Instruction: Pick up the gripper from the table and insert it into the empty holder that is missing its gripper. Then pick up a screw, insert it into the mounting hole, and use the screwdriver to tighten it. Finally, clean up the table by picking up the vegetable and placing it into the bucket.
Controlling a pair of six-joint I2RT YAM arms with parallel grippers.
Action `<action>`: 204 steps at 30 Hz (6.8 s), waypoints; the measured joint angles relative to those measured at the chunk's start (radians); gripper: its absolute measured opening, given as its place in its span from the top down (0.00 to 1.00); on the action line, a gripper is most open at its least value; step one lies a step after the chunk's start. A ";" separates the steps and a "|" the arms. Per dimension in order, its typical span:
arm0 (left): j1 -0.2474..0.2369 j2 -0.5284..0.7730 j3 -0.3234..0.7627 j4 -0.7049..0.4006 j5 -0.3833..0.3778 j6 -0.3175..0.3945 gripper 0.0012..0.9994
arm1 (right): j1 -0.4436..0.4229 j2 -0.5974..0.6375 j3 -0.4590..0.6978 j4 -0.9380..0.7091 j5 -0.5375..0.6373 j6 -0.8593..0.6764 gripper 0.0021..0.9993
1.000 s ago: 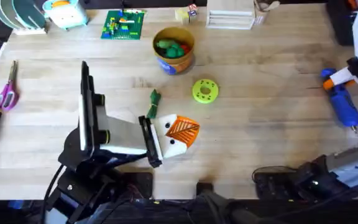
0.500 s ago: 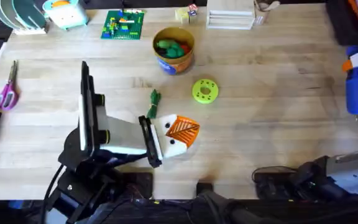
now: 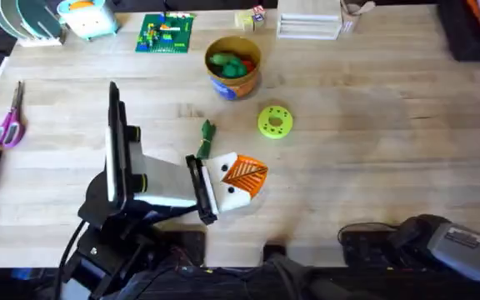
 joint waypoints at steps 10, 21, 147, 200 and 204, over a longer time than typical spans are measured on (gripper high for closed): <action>0.000 0.000 0.000 0.000 0.000 0.000 0.99 | 0.003 -0.291 -0.066 -0.021 -0.190 0.093 0.98; 0.000 0.000 0.000 0.000 0.000 0.000 0.99 | 0.028 -0.716 -0.658 0.398 -0.513 0.379 0.98; 0.000 0.000 0.000 0.000 -0.001 0.000 0.99 | 1.440 -0.369 -0.878 1.417 -0.541 0.504 0.98; 0.000 0.000 0.000 0.000 -0.001 0.000 0.99 | 1.423 -0.365 -0.878 1.391 -0.542 0.537 0.98; 0.000 0.000 0.000 0.000 -0.002 0.000 0.99 | 1.423 -0.360 -0.878 1.386 -0.541 0.538 0.98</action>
